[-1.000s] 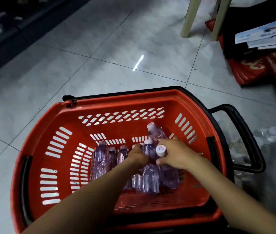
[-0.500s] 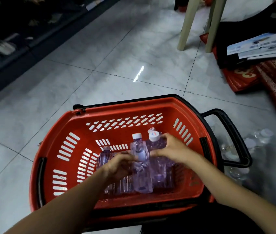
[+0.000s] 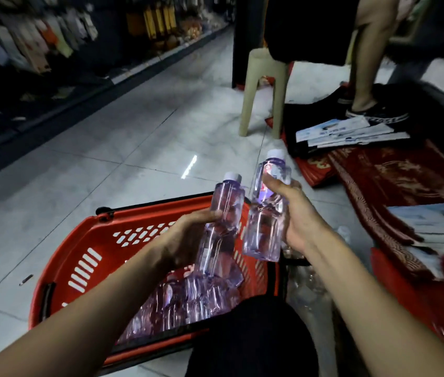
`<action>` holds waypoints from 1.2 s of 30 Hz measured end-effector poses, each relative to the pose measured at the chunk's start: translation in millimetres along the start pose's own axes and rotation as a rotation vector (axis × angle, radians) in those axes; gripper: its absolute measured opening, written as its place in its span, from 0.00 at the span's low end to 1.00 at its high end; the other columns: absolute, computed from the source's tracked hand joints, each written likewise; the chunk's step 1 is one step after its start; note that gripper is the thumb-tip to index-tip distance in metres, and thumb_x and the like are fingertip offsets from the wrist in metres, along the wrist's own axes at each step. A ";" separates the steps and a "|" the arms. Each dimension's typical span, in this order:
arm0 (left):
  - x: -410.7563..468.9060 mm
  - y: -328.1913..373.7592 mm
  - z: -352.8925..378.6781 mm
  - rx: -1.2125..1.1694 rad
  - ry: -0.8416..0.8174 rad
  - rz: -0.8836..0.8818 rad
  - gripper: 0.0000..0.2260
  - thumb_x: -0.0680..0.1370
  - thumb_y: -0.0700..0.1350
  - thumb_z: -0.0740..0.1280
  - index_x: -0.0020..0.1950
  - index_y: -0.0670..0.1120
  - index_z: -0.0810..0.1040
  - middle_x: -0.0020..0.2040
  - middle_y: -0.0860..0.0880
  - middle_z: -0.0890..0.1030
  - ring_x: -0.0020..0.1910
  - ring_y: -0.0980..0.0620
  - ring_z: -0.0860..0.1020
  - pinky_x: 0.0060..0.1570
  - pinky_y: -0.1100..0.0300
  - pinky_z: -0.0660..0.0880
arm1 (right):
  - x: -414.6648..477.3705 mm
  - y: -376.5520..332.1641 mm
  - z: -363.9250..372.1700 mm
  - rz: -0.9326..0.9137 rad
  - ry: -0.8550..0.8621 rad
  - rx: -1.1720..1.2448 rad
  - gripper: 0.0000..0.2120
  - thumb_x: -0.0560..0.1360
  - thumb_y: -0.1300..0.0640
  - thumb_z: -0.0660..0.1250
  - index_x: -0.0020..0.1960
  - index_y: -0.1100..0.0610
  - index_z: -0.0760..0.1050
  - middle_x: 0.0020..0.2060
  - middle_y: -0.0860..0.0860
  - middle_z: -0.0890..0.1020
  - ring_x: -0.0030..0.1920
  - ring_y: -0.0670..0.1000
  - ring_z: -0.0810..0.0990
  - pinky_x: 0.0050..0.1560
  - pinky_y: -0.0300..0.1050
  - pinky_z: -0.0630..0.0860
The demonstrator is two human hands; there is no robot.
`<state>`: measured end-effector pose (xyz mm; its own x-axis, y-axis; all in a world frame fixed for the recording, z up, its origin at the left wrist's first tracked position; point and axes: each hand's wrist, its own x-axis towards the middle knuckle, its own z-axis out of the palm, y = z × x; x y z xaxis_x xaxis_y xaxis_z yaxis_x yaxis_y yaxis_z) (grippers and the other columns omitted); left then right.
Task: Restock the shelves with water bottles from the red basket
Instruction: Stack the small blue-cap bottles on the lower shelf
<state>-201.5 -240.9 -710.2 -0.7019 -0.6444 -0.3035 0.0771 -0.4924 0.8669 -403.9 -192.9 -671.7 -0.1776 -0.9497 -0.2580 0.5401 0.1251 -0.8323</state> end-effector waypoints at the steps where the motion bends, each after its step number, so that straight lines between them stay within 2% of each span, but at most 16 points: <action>1: 0.6 5.5 17.1 0.042 -0.041 0.045 0.09 0.72 0.50 0.68 0.43 0.49 0.86 0.41 0.49 0.85 0.40 0.50 0.84 0.39 0.55 0.80 | -15.5 -11.8 -8.3 -0.044 0.058 -0.038 0.41 0.60 0.53 0.77 0.69 0.62 0.67 0.55 0.63 0.79 0.39 0.56 0.84 0.40 0.52 0.81; 3: 5.4 14.4 55.9 0.088 -0.099 0.124 0.10 0.72 0.50 0.69 0.45 0.45 0.84 0.42 0.48 0.84 0.40 0.51 0.83 0.39 0.57 0.80 | -46.6 -31.0 -29.2 -0.131 0.109 -0.025 0.43 0.60 0.55 0.76 0.71 0.64 0.66 0.47 0.60 0.81 0.32 0.53 0.83 0.31 0.45 0.79; 5: 14.1 18.6 95.7 0.072 -0.151 0.180 0.16 0.73 0.50 0.69 0.53 0.40 0.78 0.46 0.44 0.83 0.43 0.48 0.82 0.41 0.55 0.80 | -77.3 -49.6 -49.6 -0.219 0.160 -0.008 0.35 0.63 0.54 0.74 0.67 0.65 0.72 0.40 0.56 0.84 0.30 0.52 0.83 0.29 0.42 0.78; 8: 26.1 17.0 148.4 -0.063 -0.283 0.183 0.14 0.77 0.48 0.64 0.57 0.43 0.81 0.53 0.41 0.83 0.48 0.45 0.83 0.49 0.51 0.81 | -116.9 -72.0 -72.9 -0.328 0.211 0.015 0.25 0.68 0.51 0.71 0.62 0.62 0.77 0.44 0.57 0.86 0.39 0.54 0.85 0.40 0.48 0.82; 11: 34.1 8.8 208.5 -0.137 -0.363 0.095 0.15 0.79 0.50 0.61 0.54 0.43 0.82 0.49 0.42 0.85 0.46 0.45 0.84 0.45 0.50 0.81 | -161.8 -94.3 -109.9 -0.407 0.331 -0.047 0.21 0.77 0.46 0.66 0.61 0.59 0.79 0.54 0.59 0.84 0.52 0.59 0.84 0.54 0.57 0.80; 13: 33.7 1.8 249.5 -0.106 -0.381 0.054 0.18 0.78 0.55 0.63 0.57 0.43 0.80 0.46 0.43 0.83 0.43 0.44 0.82 0.43 0.51 0.80 | -194.8 -104.7 -132.4 -0.408 0.429 -0.096 0.27 0.72 0.37 0.68 0.62 0.56 0.79 0.56 0.58 0.83 0.54 0.58 0.83 0.58 0.58 0.77; 15: 33.1 -7.3 286.7 -0.040 -0.395 0.044 0.21 0.74 0.58 0.65 0.56 0.42 0.78 0.45 0.43 0.81 0.39 0.46 0.80 0.42 0.52 0.79 | -225.1 -109.3 -153.7 -0.428 0.489 -0.153 0.38 0.61 0.33 0.76 0.63 0.54 0.77 0.58 0.56 0.82 0.58 0.58 0.80 0.64 0.61 0.73; 17: 32.7 -15.9 320.6 0.019 -0.404 0.050 0.18 0.73 0.52 0.71 0.55 0.41 0.76 0.43 0.43 0.80 0.36 0.46 0.80 0.39 0.53 0.81 | -252.1 -112.2 -172.4 -0.490 0.488 -0.202 0.33 0.59 0.44 0.80 0.61 0.54 0.77 0.52 0.54 0.84 0.53 0.57 0.82 0.63 0.62 0.74; 18: 32.7 -19.6 336.9 0.027 -0.406 0.067 0.18 0.72 0.48 0.72 0.57 0.40 0.75 0.44 0.42 0.80 0.37 0.46 0.81 0.42 0.52 0.81 | -264.6 -113.7 -179.3 -0.527 0.488 -0.231 0.30 0.60 0.51 0.79 0.61 0.54 0.77 0.50 0.54 0.85 0.51 0.55 0.83 0.59 0.59 0.77; 21: 38.0 -29.5 381.8 0.033 -0.474 0.129 0.23 0.72 0.43 0.68 0.64 0.35 0.73 0.51 0.36 0.78 0.46 0.42 0.80 0.56 0.45 0.77 | -294.8 -122.8 -194.3 -0.680 0.589 -0.302 0.32 0.61 0.58 0.76 0.63 0.55 0.69 0.52 0.53 0.84 0.51 0.53 0.84 0.53 0.51 0.79; 23: 45.6 -35.4 407.7 0.024 -0.554 0.149 0.21 0.72 0.41 0.68 0.63 0.34 0.74 0.53 0.36 0.79 0.48 0.41 0.80 0.59 0.43 0.76 | -309.3 -126.4 -202.6 -0.786 0.694 -0.350 0.32 0.63 0.59 0.77 0.64 0.55 0.67 0.53 0.52 0.83 0.52 0.51 0.84 0.56 0.51 0.80; 25: 54.9 -41.0 430.0 -0.007 -0.649 0.187 0.16 0.68 0.37 0.73 0.56 0.39 0.79 0.49 0.40 0.82 0.45 0.44 0.82 0.53 0.47 0.79 | -319.8 -128.6 -210.1 -0.838 0.859 -0.448 0.30 0.64 0.56 0.78 0.62 0.52 0.68 0.52 0.46 0.83 0.51 0.45 0.84 0.56 0.50 0.79; 28: 74.4 -47.0 454.5 -0.044 -0.805 0.245 0.10 0.67 0.42 0.75 0.48 0.45 0.85 0.45 0.47 0.86 0.44 0.51 0.84 0.49 0.55 0.81 | -325.1 -133.6 -219.3 -0.951 1.033 -0.508 0.28 0.67 0.58 0.77 0.62 0.48 0.69 0.51 0.42 0.83 0.50 0.40 0.82 0.53 0.44 0.79; 31: 97.2 -53.3 470.1 -0.078 -0.861 0.245 0.16 0.67 0.40 0.77 0.54 0.42 0.83 0.48 0.45 0.85 0.47 0.49 0.84 0.53 0.54 0.79 | -317.9 -137.1 -226.4 -1.020 1.162 -0.561 0.34 0.68 0.61 0.77 0.69 0.50 0.66 0.60 0.44 0.79 0.58 0.39 0.79 0.60 0.43 0.78; 34: 120.8 -63.6 486.6 -0.094 -0.885 0.245 0.23 0.69 0.35 0.73 0.64 0.37 0.74 0.51 0.43 0.83 0.49 0.47 0.83 0.54 0.55 0.78 | -303.4 -141.2 -234.9 -1.021 1.247 -0.648 0.37 0.69 0.60 0.76 0.73 0.52 0.62 0.69 0.49 0.73 0.68 0.47 0.74 0.67 0.52 0.73; 36: 137.5 -72.3 497.3 -0.094 -0.890 0.255 0.24 0.71 0.31 0.69 0.67 0.35 0.70 0.54 0.41 0.82 0.53 0.46 0.81 0.59 0.52 0.76 | -293.4 -144.4 -241.5 -1.026 1.295 -0.689 0.38 0.70 0.61 0.76 0.74 0.54 0.61 0.72 0.52 0.70 0.71 0.50 0.70 0.69 0.54 0.71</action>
<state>-655.7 -2.9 -618.1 -0.9375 -0.0729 0.3402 0.3334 -0.4683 0.8183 -628.4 137.1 -594.3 -0.8388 0.0485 0.5423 -0.5365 0.0959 -0.8384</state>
